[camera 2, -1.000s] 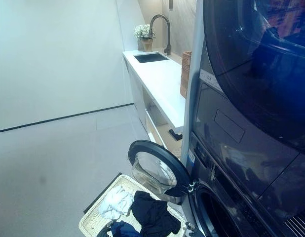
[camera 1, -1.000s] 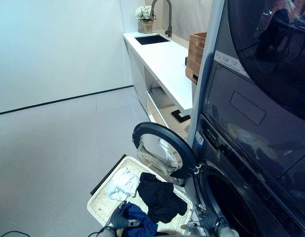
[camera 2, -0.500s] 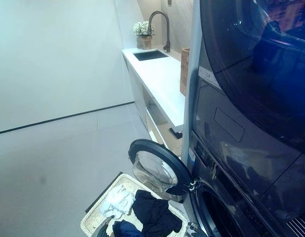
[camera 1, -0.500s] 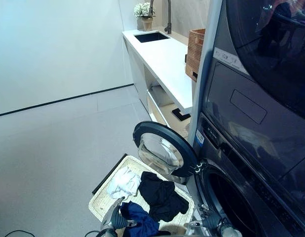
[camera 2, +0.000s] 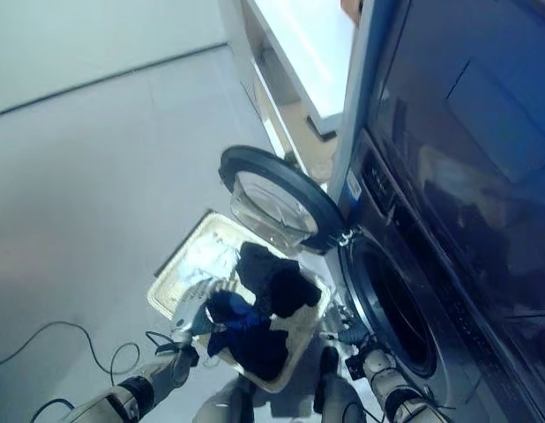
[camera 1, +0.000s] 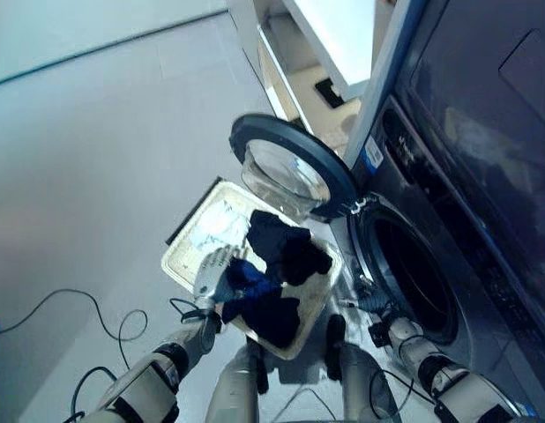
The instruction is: Put the clothes into the washing machine.
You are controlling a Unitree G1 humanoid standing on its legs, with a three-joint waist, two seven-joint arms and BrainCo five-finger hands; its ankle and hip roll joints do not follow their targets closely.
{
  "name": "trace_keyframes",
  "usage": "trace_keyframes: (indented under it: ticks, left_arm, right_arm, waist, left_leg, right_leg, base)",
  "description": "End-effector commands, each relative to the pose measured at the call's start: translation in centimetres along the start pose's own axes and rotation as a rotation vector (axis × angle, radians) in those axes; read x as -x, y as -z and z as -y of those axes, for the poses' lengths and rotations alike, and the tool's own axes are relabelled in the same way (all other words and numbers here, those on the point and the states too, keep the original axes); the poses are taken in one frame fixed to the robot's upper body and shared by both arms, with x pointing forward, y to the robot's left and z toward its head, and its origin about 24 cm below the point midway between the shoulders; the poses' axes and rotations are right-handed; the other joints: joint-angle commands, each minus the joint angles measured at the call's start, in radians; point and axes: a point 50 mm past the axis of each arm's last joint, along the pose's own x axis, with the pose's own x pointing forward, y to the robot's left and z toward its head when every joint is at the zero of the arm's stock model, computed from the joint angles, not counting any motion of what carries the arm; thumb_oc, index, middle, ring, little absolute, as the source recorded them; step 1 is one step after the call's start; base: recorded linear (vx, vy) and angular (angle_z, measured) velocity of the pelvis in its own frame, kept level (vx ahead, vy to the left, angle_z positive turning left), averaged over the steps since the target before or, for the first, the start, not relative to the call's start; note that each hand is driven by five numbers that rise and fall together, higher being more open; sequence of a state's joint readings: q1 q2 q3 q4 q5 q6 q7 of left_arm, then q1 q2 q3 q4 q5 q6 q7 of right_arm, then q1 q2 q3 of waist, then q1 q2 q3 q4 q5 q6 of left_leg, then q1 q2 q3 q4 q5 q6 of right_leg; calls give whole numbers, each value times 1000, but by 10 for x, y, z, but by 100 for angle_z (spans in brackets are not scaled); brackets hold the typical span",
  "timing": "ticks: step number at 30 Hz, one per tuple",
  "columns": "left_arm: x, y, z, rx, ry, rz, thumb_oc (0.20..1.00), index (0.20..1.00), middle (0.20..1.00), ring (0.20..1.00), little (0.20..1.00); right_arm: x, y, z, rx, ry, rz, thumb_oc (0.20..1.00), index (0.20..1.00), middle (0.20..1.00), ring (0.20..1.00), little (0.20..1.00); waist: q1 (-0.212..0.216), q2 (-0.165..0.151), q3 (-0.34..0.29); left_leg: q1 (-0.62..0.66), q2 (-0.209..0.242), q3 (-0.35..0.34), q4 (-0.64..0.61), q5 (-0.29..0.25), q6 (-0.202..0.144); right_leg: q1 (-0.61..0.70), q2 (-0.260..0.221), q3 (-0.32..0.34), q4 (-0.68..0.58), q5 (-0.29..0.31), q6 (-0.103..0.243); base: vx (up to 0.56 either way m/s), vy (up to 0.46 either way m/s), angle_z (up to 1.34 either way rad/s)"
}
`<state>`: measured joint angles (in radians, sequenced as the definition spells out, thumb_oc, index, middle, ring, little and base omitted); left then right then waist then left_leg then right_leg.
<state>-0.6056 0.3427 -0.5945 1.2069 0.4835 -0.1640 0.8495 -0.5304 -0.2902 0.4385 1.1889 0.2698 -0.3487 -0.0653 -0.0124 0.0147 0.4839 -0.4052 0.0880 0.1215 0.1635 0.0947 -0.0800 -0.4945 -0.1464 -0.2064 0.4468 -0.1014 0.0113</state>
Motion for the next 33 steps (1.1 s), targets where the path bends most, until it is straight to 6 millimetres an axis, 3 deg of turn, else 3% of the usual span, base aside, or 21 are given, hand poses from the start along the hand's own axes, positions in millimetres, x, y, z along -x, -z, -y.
trace_keyframes:
  ticks: [1, 2, 3, 5, 7, 12, 17, 22, 33]
  left_arm:
    - [-15, 3, -19, 85, -140, -93, 1000, 1000, 1000, 1000, 1000]
    - [-17, 4, -21, 97, -147, -106, 1000, 1000, 1000, 1000, 1000]
    - [-33, 7, -40, 120, -218, -147, 1000, 1000, 1000, 1000, 1000]
    - [-39, 8, -47, 133, -254, -160, 1000, 1000, 1000, 1000, 1000]
    - [-54, 7, -68, 150, -342, -167, 1000, 1000, 1000, 1000, 1000]
    - [-79, 5, -112, 151, -492, -168, 1000, 1000, 1000, 1000, 1000]
    - [-98, 1, -147, 168, -576, -181, 1000, 1000, 1000, 1000, 1000]
    - [-109, 2, -169, 177, -587, -226, 1000, 1000, 1000, 1000, 1000]
    - [-118, 1, -183, 152, -548, -276, 1000, 1000, 1000, 1000, 1000]
  right_arm:
    - [-2, -21, -1, -71, 26, 127, 1000, 1000, 1000, 1000, 1000]
    - [-3, -24, -1, -75, 28, 136, 1000, 1000, 1000, 1000, 1000]
    - [-11, -53, 3, -104, 38, 219, 1000, 1000, 1000, 1000, 1000]
    - [-14, -64, 4, -113, 41, 250, 1000, 1000, 1000, 1000, 1000]
    - [-17, -86, 10, -131, 51, 320, 1000, 1000, 1000, 1000, 1000]
    - [-18, -120, 20, -162, 62, 436, 1000, 1000, 1000, 1000, 1000]
    - [-16, -138, 22, -175, 59, 492, 1000, 1000, 1000, 1000, 1000]
    - [-16, -144, 30, -189, 80, 503, 1000, 1000, 1000, 1000, 1000]
    - [-16, -157, 38, -247, 97, 555, 1000, 1000, 1000, 1000, 1000]
  waist:
    - [-3, -8, -41]
    - [-2, -9, -40]
    - [7, -15, -19]
    - [11, -16, -12]
    - [13, -19, 6]
    - [7, -30, 36]
    - [-5, -33, 36]
    - [-13, -32, 36]
    - [-17, -51, 36]
  left_leg:
    - [-34, -8, 37, 41, -14, -37]
    - [-42, -10, 35, 45, -15, -36]
    - [-117, -15, 16, 87, -14, -39]
    - [-142, -16, 7, 103, -15, -43]
    - [-200, -15, 4, 136, -17, -45]
    - [-294, -10, -1, 172, -14, -48]
    - [-363, -10, -7, 182, -10, -53]
    - [-418, -11, -11, 187, -2, -57]
    - [-481, -11, -16, 170, 9, -62]
  right_leg:
    - [42, 23, -32, -54, 19, 53]
    - [33, 22, -31, -47, 18, 53]
    - [-31, 16, -38, -6, 10, 53]
    - [-53, 13, -40, 10, 5, 53]
    - [-104, 7, -47, 32, 4, 51]
    - [-199, 5, -45, 64, 12, 49]
    - [-268, 5, -42, 70, 17, 51]
    - [-325, 2, -41, 81, 21, 53]
    - [-387, 6, -42, 62, 47, 60]
  base:
    - [-102, -17, 9]
    - [-117, -20, 9]
    - [-121, -18, 10]
    - [-88, -6, 7]
    - [-63, 10, 8]
    - [-39, 19, -1]
    - [-2, 27, -1]
    - [0, 40, -2]
    - [1, 3, 0]
